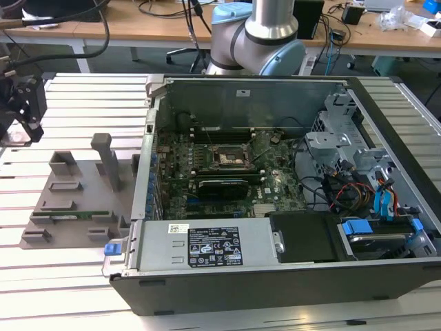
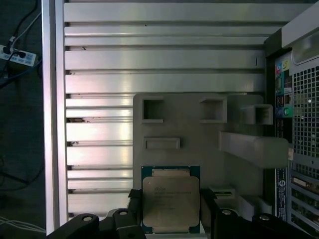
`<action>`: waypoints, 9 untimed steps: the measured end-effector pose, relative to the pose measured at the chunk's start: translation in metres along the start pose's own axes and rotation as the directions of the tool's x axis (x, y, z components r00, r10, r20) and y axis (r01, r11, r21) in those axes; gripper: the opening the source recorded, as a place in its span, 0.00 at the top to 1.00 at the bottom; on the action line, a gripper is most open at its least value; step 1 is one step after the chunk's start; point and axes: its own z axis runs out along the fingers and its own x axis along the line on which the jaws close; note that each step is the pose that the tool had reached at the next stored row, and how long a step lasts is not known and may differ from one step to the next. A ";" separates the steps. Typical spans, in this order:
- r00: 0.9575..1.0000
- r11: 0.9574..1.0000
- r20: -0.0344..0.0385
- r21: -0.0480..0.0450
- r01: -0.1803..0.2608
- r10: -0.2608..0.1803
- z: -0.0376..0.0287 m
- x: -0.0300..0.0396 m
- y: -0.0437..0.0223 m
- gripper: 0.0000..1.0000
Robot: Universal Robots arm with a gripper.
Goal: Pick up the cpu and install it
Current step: 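Pick up the cpu and move it towards the insertion slot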
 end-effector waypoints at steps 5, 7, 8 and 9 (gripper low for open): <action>1.000 1.000 0.000 0.000 0.000 0.000 -0.0040 -0.0001 0.0000 0.45; 1.000 1.000 0.000 0.000 0.000 0.000 -0.0056 -0.0001 0.0000 0.45; 1.000 1.000 0.000 0.000 0.000 0.000 -0.0061 -0.0001 0.0000 0.45; 1.000 1.000 0.000 0.000 0.000 0.000 -0.0076 -0.0002 0.0000 0.45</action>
